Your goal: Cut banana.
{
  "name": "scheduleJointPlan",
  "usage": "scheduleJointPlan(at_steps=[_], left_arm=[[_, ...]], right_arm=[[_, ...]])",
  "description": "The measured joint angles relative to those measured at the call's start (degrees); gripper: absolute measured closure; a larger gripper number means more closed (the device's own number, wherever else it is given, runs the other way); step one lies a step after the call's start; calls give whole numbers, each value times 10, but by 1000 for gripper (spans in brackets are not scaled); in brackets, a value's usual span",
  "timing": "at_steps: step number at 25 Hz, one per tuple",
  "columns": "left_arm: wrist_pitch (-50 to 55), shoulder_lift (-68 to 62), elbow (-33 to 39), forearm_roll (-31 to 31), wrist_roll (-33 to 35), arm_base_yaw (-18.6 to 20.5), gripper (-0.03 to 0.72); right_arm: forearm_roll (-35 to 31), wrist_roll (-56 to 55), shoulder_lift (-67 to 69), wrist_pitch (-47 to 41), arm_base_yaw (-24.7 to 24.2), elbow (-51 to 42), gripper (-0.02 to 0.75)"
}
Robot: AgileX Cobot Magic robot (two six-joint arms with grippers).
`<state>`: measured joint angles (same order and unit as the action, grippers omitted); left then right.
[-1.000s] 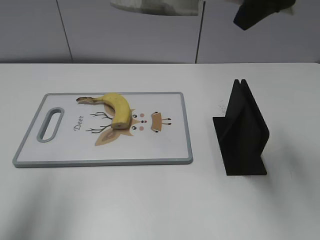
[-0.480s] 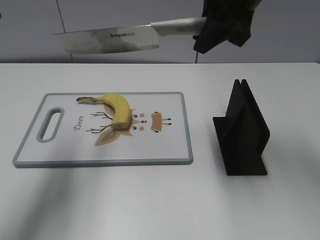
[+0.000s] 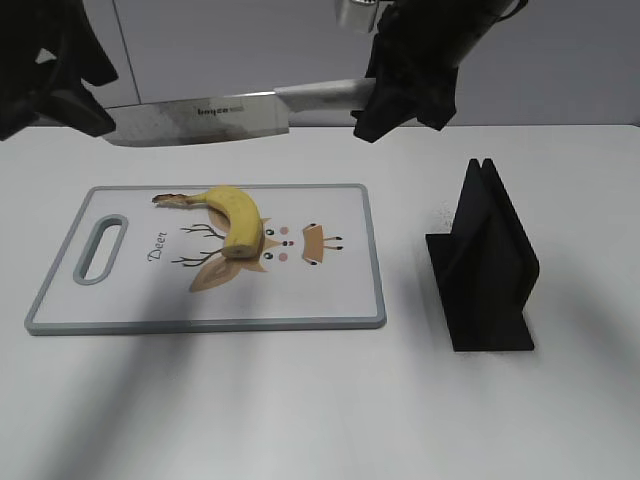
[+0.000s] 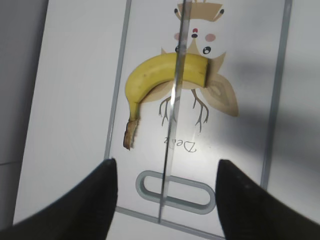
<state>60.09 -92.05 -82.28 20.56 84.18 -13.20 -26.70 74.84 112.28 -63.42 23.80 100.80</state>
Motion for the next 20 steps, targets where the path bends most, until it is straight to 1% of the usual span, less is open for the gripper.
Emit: scheduleJointPlan(at_steps=[7, 9, 10, 12, 13, 18, 20], left_arm=[[-33, -44, 0, -3, 1, -2, 99], [-41, -47, 0, -3, 2, -2, 120], [-46, -48, 0, -3, 2, -3, 145], [-51, -50, -1, -2, 2, -3, 216], [-53, -51, -1, -2, 2, -4, 268], [-57, -52, -1, 3, 2, -4, 580], [-57, -52, -2, 3, 2, -4, 648]], right_arm=[[-24, 1, 20, 23, 0, 2, 560], [-27, 2, 20, 32, 0, 3, 560], [-28, 2, 20, 37, 0, 3, 560], [-30, 2, 22, 39, 0, 3, 560], [-30, 2, 24, 39, 0, 3, 560], [-40, 3, 38, 39, 0, 3, 560], [-43, 4, 40, 38, 0, 3, 560]])
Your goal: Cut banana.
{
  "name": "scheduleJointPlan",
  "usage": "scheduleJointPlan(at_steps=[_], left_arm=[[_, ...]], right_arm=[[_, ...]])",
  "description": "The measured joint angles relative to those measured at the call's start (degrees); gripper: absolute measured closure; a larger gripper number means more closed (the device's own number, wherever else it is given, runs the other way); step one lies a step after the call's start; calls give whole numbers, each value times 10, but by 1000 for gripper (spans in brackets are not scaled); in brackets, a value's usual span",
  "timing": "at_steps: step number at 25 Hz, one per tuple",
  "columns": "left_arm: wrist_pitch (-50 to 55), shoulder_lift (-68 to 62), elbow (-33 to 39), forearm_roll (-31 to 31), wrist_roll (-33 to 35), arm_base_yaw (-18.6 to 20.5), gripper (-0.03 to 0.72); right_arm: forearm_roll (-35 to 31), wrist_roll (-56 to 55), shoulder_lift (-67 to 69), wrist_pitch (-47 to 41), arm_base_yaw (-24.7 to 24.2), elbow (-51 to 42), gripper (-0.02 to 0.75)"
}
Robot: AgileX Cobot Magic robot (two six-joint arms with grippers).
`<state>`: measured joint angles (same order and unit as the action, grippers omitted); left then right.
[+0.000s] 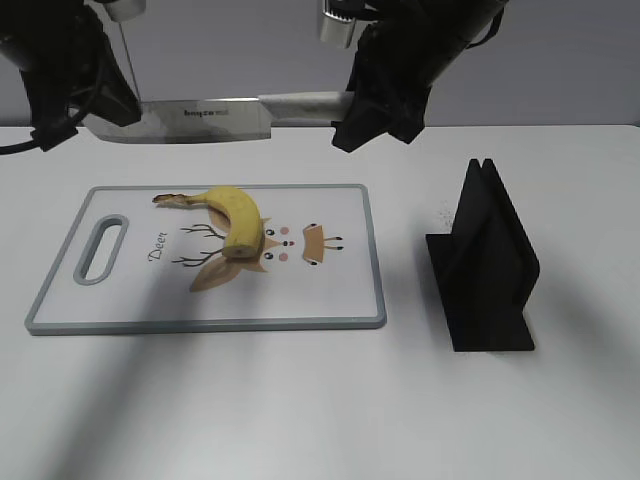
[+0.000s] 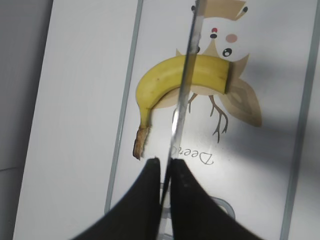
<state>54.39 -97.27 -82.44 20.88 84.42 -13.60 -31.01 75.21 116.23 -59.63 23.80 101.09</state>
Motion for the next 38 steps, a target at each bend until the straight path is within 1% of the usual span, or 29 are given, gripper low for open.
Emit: scheduleJointPlan(at_steps=[3, 11, 21, 24, 28, 31, 35, 38], left_arm=[[2, -11, -1, 0, 3, 0, 668], [-15, -40, -1, 1, 8, -1, 668], [-35, -73, -1, 20, 9, -4, 667], [-42, -88, -1, 13, 6, -14, 667], [-53, -102, 0, -15, -27, -29, 667], [-87, -104, 18, -29, -40, -40, 666], [-121, -105, 50, -27, -46, -48, 666], [-136, -113, 59, -23, -46, -49, 666]], right_arm=[[0, 0, 2, 0, -1, 0, 560], [19, -57, 17, -6, -1, 1, 560], [45, -79, 35, -5, -4, 2, 556], [56, -97, 47, -15, -4, 2, 554], [71, -125, 68, -29, -5, 2, 549], [79, -132, 73, -28, -5, 2, 545], [90, -132, 77, -29, -5, 2, 543], [92, -132, 85, -30, -5, 2, 543]])
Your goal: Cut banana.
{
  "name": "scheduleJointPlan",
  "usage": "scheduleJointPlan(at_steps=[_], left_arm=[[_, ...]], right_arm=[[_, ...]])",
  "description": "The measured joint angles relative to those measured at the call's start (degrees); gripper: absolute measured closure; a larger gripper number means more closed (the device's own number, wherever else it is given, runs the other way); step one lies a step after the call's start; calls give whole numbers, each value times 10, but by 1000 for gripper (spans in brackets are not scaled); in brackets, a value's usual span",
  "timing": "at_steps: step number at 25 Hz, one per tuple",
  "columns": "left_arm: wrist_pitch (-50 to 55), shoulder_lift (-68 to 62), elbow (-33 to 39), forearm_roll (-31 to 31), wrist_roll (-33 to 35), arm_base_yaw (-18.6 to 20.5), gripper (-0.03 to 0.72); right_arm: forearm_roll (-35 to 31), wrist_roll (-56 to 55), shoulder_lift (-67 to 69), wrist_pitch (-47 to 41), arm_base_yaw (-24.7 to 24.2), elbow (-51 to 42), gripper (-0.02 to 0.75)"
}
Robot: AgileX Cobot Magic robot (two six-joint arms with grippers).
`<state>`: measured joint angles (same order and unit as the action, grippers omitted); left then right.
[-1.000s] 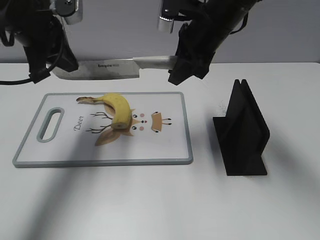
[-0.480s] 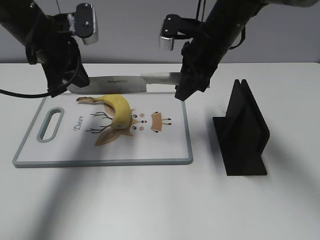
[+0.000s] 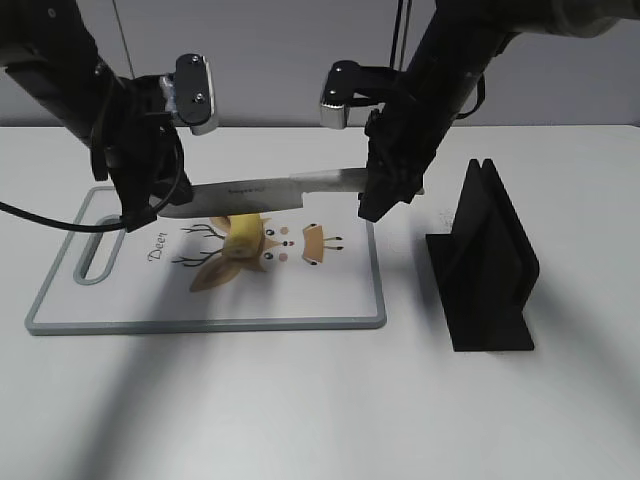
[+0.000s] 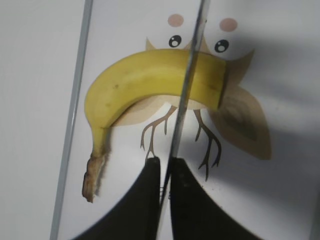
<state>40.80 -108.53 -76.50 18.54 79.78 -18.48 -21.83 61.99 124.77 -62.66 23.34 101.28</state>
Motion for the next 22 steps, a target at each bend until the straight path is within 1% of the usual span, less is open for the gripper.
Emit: scheduleJointPlan(at_steps=[22], left_arm=[[-35, -46, 5, 18, 0, 0, 666]], right_arm=[[15, 0, 45, 18, -1, 1, 540]])
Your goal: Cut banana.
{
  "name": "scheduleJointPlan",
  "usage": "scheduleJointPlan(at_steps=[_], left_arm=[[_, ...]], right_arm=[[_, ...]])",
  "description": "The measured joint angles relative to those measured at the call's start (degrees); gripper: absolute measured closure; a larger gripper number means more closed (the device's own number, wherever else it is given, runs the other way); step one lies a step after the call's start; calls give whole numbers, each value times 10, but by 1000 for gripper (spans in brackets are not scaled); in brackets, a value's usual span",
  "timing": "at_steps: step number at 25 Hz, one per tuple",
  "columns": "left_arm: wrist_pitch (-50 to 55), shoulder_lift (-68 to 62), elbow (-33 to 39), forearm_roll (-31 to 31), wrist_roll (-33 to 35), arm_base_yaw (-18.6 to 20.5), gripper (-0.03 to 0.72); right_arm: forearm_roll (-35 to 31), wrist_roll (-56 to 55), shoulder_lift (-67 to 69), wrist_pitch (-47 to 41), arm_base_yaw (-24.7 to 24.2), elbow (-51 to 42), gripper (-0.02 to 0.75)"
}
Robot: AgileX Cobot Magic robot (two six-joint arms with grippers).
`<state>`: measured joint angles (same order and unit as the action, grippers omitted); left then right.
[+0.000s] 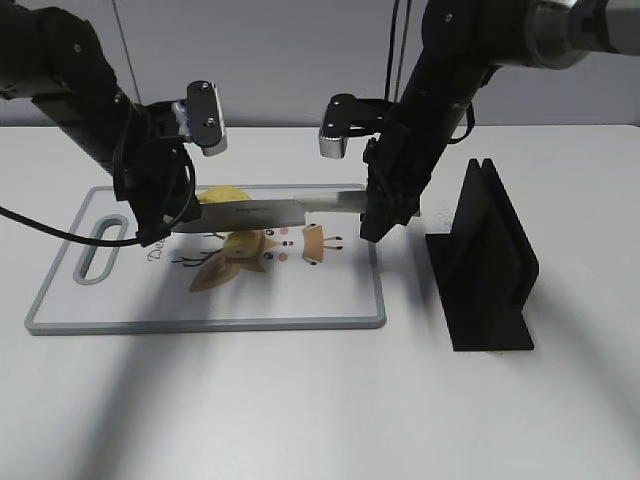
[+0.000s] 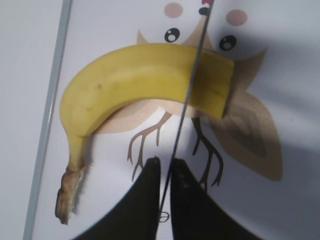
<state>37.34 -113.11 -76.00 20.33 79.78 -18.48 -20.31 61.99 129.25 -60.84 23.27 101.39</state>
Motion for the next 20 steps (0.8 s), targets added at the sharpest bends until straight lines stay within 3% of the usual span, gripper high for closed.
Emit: scheduleJointPlan(at_steps=[20], left_arm=[[-10, -33, -3, 11, 1, 0, 665]], right_arm=[[0, 0, 50, 12, -1, 4, 526]])
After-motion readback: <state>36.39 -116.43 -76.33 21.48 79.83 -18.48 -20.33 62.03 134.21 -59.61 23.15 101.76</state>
